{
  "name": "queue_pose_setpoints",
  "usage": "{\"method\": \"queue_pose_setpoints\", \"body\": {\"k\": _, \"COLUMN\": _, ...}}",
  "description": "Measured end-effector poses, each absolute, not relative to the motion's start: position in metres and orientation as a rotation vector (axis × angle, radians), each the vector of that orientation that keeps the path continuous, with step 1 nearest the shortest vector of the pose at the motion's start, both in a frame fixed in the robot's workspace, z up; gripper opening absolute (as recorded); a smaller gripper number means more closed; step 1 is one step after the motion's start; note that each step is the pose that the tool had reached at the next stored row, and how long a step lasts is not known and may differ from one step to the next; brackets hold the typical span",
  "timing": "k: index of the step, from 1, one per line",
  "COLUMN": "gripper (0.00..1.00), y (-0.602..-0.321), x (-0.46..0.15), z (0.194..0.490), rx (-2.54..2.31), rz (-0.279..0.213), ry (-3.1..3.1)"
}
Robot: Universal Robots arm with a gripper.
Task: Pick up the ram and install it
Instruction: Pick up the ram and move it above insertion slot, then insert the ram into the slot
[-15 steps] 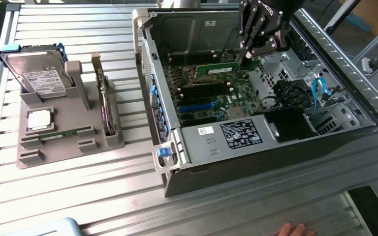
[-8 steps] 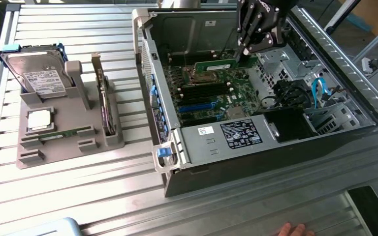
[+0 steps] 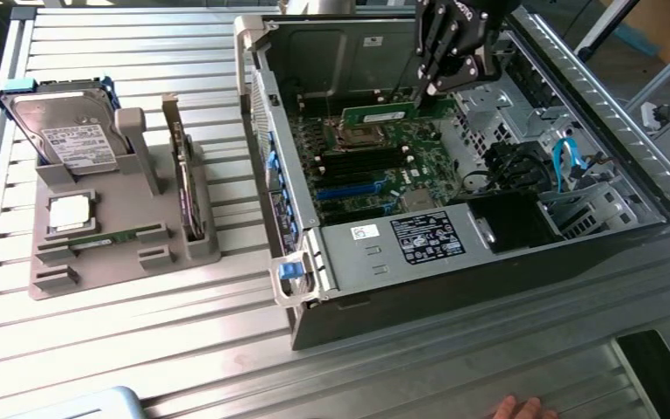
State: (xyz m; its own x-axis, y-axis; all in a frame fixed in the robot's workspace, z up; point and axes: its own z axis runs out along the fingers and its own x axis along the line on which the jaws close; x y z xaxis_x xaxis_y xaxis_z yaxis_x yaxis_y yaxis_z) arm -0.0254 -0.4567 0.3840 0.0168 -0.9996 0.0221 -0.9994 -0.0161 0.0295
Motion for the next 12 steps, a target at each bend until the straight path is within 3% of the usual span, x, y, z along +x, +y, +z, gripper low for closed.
{"method": "queue_pose_setpoints", "body": {"k": 12, "gripper": 0.12, "y": -0.4503, "x": -0.0252, "z": 0.3803, "rx": 2.214, "rz": -0.008, "ry": -2.177}}
